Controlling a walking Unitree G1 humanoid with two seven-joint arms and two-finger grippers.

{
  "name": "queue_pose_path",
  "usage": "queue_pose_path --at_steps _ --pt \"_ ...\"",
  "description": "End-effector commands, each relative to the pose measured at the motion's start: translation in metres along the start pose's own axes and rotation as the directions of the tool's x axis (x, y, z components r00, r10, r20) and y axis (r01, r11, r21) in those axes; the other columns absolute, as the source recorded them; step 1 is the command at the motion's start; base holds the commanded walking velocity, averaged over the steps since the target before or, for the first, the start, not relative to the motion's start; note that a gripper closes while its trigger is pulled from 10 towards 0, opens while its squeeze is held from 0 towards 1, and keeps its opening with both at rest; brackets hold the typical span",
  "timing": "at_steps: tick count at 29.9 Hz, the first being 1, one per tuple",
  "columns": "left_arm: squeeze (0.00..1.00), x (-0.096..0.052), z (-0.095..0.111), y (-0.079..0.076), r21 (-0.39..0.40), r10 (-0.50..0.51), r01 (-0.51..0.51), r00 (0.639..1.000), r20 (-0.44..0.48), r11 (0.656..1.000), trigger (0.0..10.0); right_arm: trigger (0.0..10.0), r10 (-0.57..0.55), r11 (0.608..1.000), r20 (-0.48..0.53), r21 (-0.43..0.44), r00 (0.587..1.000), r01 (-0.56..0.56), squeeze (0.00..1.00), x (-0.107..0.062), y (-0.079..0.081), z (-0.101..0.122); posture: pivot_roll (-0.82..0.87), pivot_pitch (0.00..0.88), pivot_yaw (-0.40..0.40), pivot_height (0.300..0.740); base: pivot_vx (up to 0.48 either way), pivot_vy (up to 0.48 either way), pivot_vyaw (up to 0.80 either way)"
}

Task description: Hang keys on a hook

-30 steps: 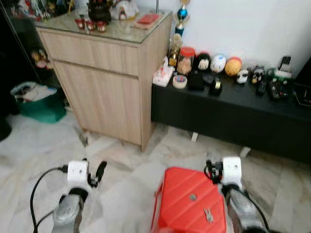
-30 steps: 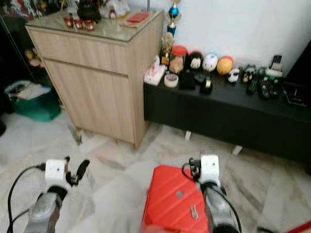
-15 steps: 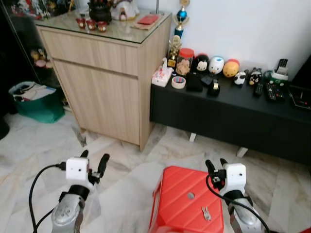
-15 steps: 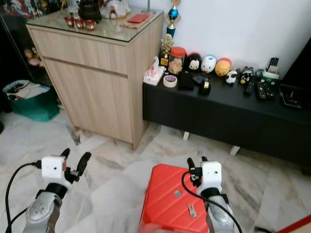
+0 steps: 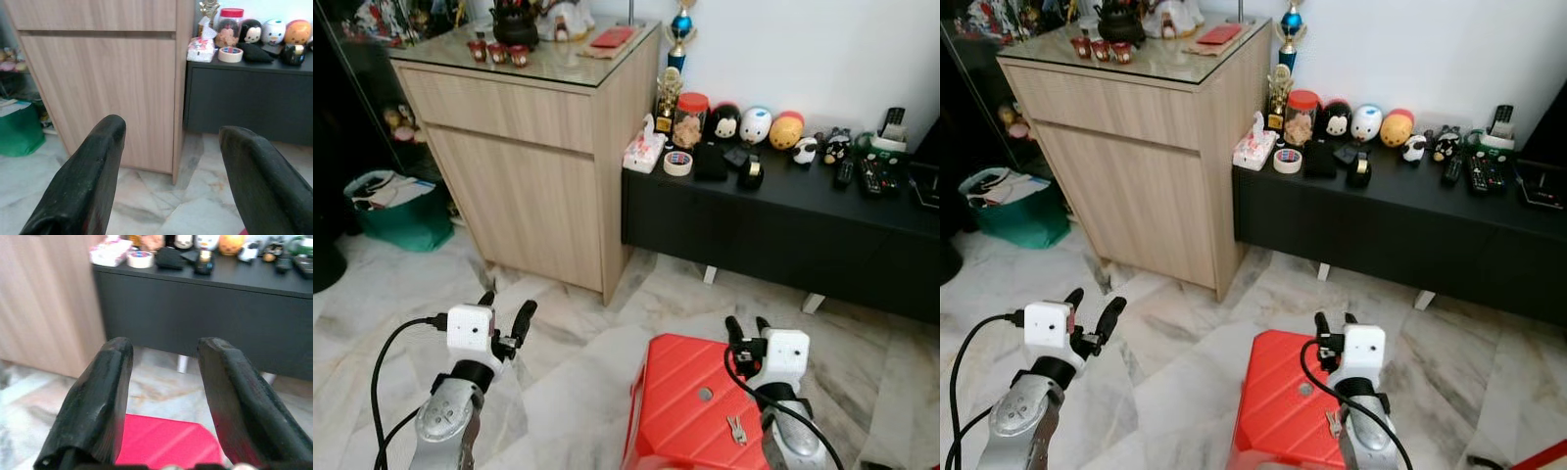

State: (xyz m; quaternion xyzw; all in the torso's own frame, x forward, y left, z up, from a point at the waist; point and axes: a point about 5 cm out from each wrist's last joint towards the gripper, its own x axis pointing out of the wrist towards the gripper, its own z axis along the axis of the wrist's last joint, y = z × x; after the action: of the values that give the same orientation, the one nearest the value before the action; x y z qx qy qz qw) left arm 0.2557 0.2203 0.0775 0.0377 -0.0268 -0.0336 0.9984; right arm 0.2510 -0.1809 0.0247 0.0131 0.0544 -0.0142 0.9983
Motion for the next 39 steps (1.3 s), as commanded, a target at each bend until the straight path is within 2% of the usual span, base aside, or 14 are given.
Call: queue_pose_path --at_steps 1,11,22,39 --pt "0.0 -0.004 0.001 0.006 0.0 0.028 -0.028 1.0 -0.008 1.0 10.0 10.0 -0.024 1.0 0.009 0.001 1.0 0.024 0.0 -0.001 -0.007 0.004 0.1 0.0 -0.018 0.74 0.0 0.0 0.0" --pt "0.0 -0.012 -0.008 0.01 0.017 0.042 -0.041 0.998 -0.054 0.999 10.0 10.0 -0.036 0.999 -0.033 0.006 0.999 0.036 0.0 -0.009 -0.012 -0.003 0.1 0.0 -0.024 0.74 0.0 0.0 0.0" --pt "0.0 -0.014 -0.01 0.009 0.016 0.044 -0.043 0.997 -0.062 0.999 10.0 10.0 -0.029 1.0 -0.084 -0.012 0.996 0.028 0.0 -0.007 -0.01 -0.006 0.11 0.0 -0.036 0.74 0.0 0.0 0.0" --pt "0.0 -0.018 -0.012 0.011 0.01 0.065 -0.064 0.995 -0.073 0.998 10.0 10.0 -0.022 1.0 -0.14 -0.018 0.99 0.02 0.0 -0.01 -0.011 -0.013 0.11 0.0 -0.042 0.645 0.0 0.0 0.0"
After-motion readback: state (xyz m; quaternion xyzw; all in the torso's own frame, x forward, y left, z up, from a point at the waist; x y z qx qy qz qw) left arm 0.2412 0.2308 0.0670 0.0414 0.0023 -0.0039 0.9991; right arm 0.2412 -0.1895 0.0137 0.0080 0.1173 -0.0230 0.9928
